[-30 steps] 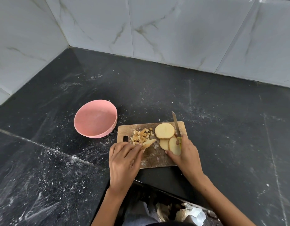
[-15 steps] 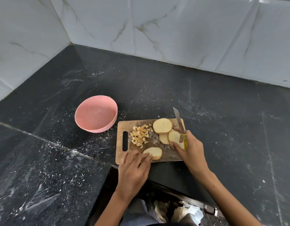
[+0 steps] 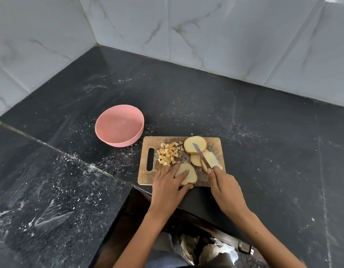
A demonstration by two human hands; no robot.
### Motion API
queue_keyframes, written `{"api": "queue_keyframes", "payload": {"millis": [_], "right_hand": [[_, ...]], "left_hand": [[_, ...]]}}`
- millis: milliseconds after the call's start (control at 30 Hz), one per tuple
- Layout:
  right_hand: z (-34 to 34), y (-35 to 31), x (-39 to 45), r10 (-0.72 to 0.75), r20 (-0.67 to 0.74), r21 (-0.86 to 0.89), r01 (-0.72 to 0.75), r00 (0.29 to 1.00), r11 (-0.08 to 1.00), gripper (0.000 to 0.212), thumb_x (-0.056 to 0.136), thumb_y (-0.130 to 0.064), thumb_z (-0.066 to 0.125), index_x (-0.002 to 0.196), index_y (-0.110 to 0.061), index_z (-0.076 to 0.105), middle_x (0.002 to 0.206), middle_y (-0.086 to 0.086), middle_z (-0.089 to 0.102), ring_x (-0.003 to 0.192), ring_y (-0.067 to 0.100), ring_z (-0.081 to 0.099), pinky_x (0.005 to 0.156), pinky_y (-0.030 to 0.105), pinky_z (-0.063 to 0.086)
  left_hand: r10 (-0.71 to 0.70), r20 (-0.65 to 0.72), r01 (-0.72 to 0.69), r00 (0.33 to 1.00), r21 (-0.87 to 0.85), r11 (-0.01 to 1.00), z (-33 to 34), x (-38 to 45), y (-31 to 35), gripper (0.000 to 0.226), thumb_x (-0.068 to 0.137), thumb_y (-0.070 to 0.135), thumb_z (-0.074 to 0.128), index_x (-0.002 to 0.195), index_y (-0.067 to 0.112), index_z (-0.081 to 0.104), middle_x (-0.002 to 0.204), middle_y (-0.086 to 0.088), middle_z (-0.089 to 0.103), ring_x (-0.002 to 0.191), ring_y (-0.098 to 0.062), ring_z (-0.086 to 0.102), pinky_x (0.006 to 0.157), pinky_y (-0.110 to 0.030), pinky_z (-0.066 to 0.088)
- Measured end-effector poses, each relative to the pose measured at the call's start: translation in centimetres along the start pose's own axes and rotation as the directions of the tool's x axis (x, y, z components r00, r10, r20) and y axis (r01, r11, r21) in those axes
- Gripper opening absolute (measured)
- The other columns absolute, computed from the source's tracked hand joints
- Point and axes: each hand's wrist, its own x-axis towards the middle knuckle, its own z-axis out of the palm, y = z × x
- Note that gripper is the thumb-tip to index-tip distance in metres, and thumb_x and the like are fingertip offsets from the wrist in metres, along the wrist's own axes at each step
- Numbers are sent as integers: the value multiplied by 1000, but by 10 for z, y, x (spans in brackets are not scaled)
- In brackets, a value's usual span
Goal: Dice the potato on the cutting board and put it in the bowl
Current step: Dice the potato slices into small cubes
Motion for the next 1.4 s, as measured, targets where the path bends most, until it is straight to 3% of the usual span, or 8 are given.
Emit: {"api": "queue_keyframes", "payload": {"millis": [167, 367, 667, 833, 967, 1133, 1400], "right_hand": [[-2, 1, -3, 79, 188, -142, -52, 979, 989, 33, 101, -40, 27, 78, -19, 38, 65, -1, 48, 59, 19, 47, 54, 34, 32], [-4, -7, -6, 139, 256, -160, -99, 957, 982, 29, 101, -40, 27, 84, -21, 40, 73, -1, 51, 68, 23, 51, 60, 35, 39], [-7, -22, 2, 180, 313, -242, -105, 933, 965, 28, 103, -39, 23, 90, -20, 40, 75, -4, 45, 70, 20, 48, 67, 36, 45], [-5, -25, 4, 204, 317, -254, -124, 926, 959, 29, 103, -37, 23, 91, -18, 41, 79, 0, 50, 72, 23, 50, 72, 38, 47], [-3, -27, 5, 208, 318, -249, -130, 925, 960, 30, 103, -36, 24, 91, -16, 43, 80, 2, 52, 72, 24, 51, 70, 38, 47], [-2, -32, 7, 210, 341, -249, -128, 916, 960, 29, 103, -35, 24, 89, -15, 39, 82, 4, 52, 74, 25, 51, 65, 36, 42], [-3, -31, 1, 251, 386, -340, -117, 888, 933, 29, 104, -31, 24, 105, -12, 46, 103, 9, 61, 93, 30, 61, 66, 33, 38]], "left_hand": [[-115, -4, 115, 993, -49, 992, -3, 1, 5, 40, 62, 46, 86, 97, 27, 77, 113, 3, 69, 100, -20, 58, 85, -34, 48], [-277, -66, 265, 959, -147, 953, 0, 3, 15, 29, 61, 41, 88, 86, 29, 79, 107, 7, 70, 101, -16, 52, 86, -29, 35], [-198, -168, 203, 966, 15, 979, 1, 1, 16, 24, 65, 43, 69, 77, 24, 79, 98, 0, 71, 98, -17, 45, 78, -32, 29], [-179, -111, 185, 978, 49, 982, 4, 2, 16, 27, 68, 45, 66, 84, 26, 77, 111, 0, 70, 100, -19, 49, 80, -31, 31], [-148, -72, 154, 986, 87, 984, 6, 2, 15, 29, 69, 41, 79, 95, 27, 75, 112, 1, 69, 98, -20, 56, 82, -32, 42], [-191, -57, 192, 980, 26, 981, 4, 2, 16, 30, 65, 35, 85, 92, 26, 77, 113, 0, 67, 103, -19, 44, 82, -33, 38], [-242, -28, 243, 970, 46, 969, 2, 4, 25, 28, 63, 33, 86, 88, 26, 78, 112, -1, 68, 99, -27, 60, 80, -31, 27]]}}
